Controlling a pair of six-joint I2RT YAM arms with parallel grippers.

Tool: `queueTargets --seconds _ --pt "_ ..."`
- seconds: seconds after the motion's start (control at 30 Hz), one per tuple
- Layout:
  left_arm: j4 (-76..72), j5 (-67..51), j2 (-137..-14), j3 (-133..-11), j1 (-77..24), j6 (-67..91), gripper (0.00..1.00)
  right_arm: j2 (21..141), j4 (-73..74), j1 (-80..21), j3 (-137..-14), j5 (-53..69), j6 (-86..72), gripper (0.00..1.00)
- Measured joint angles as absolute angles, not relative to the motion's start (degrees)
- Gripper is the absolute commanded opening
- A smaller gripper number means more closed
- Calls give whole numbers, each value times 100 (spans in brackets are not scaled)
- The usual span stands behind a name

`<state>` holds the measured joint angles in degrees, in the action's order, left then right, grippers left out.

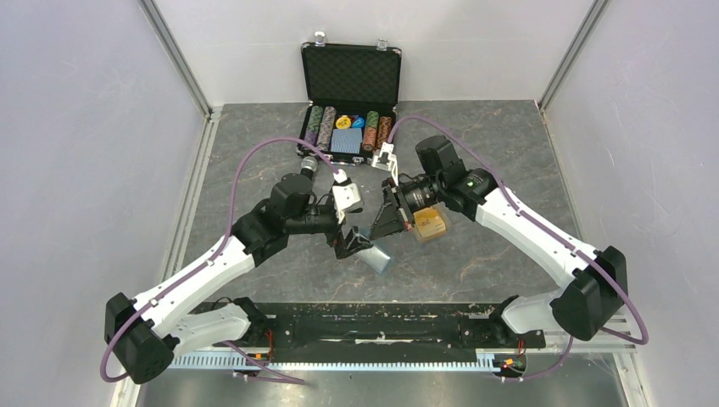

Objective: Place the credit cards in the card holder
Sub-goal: Open the card holder at the center of the board.

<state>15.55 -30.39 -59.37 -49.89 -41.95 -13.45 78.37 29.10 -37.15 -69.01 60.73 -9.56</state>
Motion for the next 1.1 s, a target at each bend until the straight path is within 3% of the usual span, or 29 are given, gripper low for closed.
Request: queueTargets --seconds 0.2,0.27,0.43,0.57,0.63,0.67,0.8,0.87,0.97,1.1 --pt "1313 -3181 -5898 -4801 -4195 -1146 99 7937 2899 -3710 -6932 6080 -956 0" --pt "1319 -3197 -5861 -4753 -4195 -1138 95 7959 2895 -3710 -6945 6064 -956 0" --pt "1385 -3275 -5852 -4742 -4195 -1061 61 7972 2882 -3704 -7061 6010 -958 0" --pt "1485 -3363 -5944 -4742 -4198 -915 23 7972 2858 -3693 -7140 5959 -961 0" --pt "1490 -3406 -6029 -4742 -4198 -819 7 7979 2851 -3684 -7140 5876 -956 9" --pt "1492 -3439 -6055 -4742 -4198 -775 2 7994 2851 -3671 -7140 5811 -956 18" --pt "1586 -3461 -6108 -4742 -4195 -569 2 7994 2849 -3568 -7140 5623 -985 55" --pt "1627 -3457 -6108 -4742 -4195 -408 2 7964 2845 -3481 -7135 5498 -989 69" --pt "1627 -3435 -6082 -4742 -4198 -106 2 7771 2829 -3210 -7006 5334 -939 81" --pt "1601 -3468 -5988 -4742 -4195 373 2 7345 2829 -2858 -6713 5334 -825 85"
